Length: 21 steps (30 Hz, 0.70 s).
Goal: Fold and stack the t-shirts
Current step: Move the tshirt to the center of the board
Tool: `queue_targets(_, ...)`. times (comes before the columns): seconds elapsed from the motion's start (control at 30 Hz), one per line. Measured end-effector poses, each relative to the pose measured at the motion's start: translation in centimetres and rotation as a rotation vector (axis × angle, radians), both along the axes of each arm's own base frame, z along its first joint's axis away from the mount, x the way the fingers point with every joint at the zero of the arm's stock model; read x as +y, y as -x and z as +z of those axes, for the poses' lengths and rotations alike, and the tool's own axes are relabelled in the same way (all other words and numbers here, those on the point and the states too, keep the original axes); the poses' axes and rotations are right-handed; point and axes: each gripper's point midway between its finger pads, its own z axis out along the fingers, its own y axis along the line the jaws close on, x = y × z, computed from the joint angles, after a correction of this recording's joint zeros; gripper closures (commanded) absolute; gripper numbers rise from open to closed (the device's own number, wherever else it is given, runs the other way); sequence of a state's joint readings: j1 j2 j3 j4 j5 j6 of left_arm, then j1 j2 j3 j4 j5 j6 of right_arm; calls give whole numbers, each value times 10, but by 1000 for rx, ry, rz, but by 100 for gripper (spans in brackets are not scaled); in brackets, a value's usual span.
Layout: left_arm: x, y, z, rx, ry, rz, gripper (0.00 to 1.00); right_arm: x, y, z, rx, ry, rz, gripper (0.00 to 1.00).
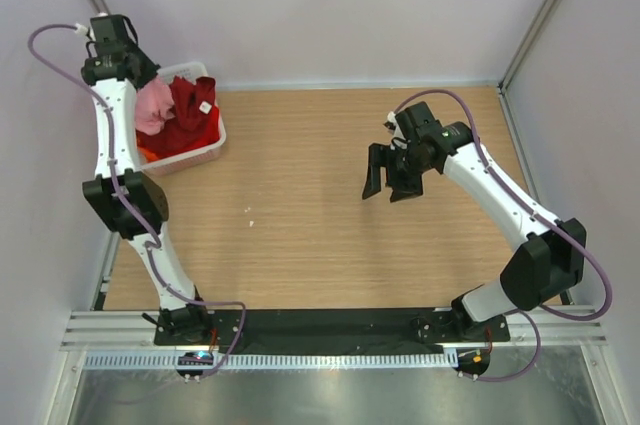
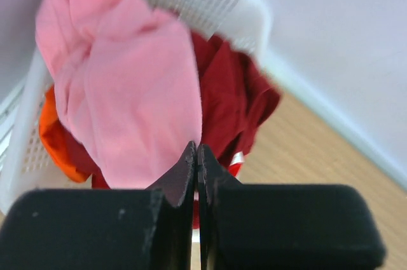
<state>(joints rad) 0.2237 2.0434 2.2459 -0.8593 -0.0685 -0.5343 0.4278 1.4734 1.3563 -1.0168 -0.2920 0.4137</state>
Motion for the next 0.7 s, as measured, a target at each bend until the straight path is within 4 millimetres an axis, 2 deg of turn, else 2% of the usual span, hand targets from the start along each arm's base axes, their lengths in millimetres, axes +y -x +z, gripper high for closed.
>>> queue_targets(0.1, 3, -7, 59, -155, -31, 16, 100, 2, -4, 3, -7, -5, 0, 23)
queue_targets(0.2, 0, -4, 137, -373, -35, 36, 100, 5, -8, 7, -12, -12, 0, 23)
queue_targets(0.3, -8, 15, 204, -563, -8, 51, 100, 8, -12, 11, -21, -24, -2, 23)
queue_targets(0.47, -37, 64, 318, -881, 77, 8, 100, 15, -20, 25, -57, -63, 1, 23)
queue_targets(0.53, -57, 83, 347, -965, 129, -39, 100, 16, -22, 29, -69, -70, 2, 23)
queue_targets(0.6, -92, 103, 368, -1016, 193, -121, 100, 17, -23, 34, -82, -75, 2, 23)
queue_targets(0.63, -121, 112, 372, -1022, 228, -181, 100, 17, -24, 36, -88, -77, 1, 23)
queue_targets(0.7, -190, 133, 368, -986, 302, -335, 100, 15, -23, 41, -102, -78, -2, 23)
